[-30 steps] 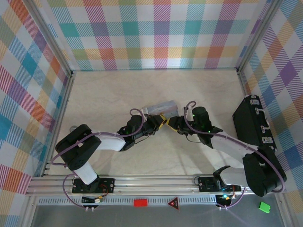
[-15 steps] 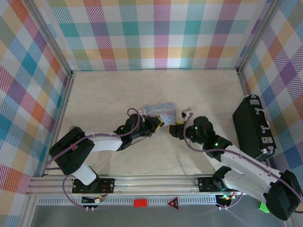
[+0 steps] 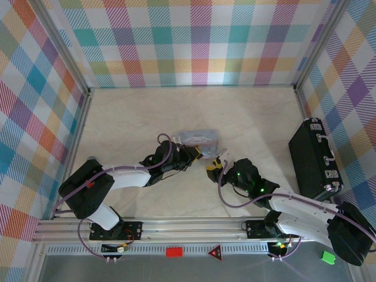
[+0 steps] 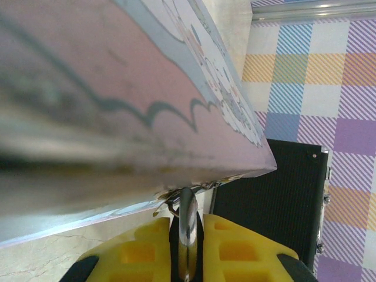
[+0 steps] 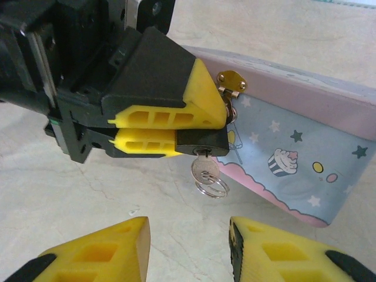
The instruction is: Unlock a padlock with a key
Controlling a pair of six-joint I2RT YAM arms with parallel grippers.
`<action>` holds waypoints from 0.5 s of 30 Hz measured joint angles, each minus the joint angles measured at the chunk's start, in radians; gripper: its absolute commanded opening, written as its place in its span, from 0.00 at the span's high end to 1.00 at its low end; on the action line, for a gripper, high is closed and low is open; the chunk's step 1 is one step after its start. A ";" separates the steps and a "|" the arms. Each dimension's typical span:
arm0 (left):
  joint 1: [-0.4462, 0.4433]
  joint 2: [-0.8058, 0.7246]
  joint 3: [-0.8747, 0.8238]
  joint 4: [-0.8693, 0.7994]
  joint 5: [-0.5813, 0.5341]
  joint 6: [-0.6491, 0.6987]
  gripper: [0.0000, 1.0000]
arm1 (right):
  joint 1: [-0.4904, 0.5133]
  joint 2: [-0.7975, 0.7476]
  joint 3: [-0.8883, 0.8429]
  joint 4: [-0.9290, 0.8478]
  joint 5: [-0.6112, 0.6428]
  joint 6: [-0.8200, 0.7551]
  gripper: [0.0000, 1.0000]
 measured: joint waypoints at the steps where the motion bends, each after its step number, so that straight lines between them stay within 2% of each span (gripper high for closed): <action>1: 0.001 0.000 0.001 -0.003 0.002 0.002 1.00 | 0.005 0.014 0.000 0.013 0.007 -0.013 0.61; 15: 0.000 0.000 0.001 -0.005 0.006 0.007 1.00 | 0.047 0.201 0.002 0.172 0.095 -0.118 0.65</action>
